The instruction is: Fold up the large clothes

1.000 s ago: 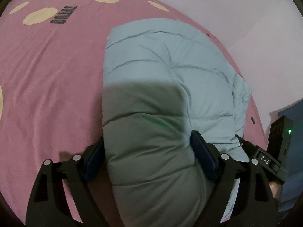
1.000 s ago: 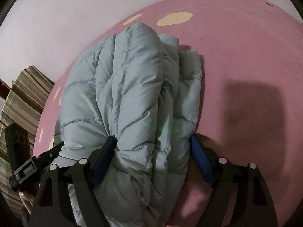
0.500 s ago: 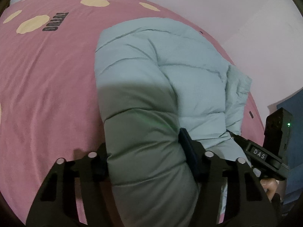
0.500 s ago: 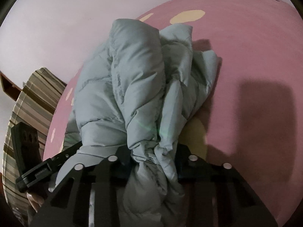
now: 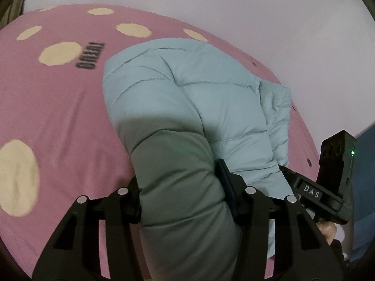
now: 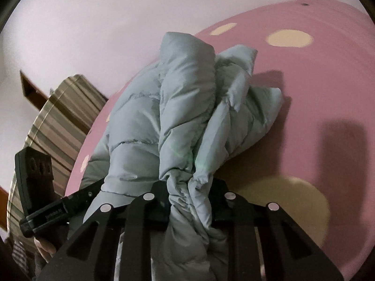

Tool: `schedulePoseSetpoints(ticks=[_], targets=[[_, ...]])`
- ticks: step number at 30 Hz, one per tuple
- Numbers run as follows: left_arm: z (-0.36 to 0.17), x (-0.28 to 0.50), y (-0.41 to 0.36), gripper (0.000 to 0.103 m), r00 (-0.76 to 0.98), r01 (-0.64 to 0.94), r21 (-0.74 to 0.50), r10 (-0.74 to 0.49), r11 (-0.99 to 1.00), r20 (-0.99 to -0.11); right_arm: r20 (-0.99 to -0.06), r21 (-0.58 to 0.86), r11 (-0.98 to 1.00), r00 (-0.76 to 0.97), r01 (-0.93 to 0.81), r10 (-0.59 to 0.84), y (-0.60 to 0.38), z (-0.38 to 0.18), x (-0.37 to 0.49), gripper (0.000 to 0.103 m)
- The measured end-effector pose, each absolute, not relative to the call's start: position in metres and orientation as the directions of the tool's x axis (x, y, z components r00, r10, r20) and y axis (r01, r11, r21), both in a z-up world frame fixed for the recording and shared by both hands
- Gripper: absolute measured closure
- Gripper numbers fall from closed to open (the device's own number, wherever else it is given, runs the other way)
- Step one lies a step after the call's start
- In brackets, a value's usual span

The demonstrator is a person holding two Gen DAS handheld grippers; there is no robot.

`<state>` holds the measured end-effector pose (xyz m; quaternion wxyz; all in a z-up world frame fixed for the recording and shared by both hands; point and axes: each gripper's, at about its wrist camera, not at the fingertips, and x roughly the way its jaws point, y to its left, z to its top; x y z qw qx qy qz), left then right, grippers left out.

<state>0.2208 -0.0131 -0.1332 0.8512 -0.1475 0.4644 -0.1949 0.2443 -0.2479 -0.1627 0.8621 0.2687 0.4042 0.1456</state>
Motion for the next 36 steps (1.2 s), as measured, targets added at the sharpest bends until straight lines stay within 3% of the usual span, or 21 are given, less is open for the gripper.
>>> schedulePoseSetpoints(ticks=[13, 36], targets=[[-0.168, 0.239, 0.01, 0.051, 0.498, 0.117, -0.383, -0.388, 0.916, -0.776, -0.656, 0.61, 0.793, 0.565, 0.006, 0.5, -0.25, -0.198, 0.286, 0.078], [-0.17, 0.239, 0.009, 0.033, 0.528, 0.098, -0.339, -0.338, 0.936, -0.779, -0.667, 0.618, 0.776, 0.607, 0.126, 0.432, -0.289, -0.196, 0.258, 0.046]])
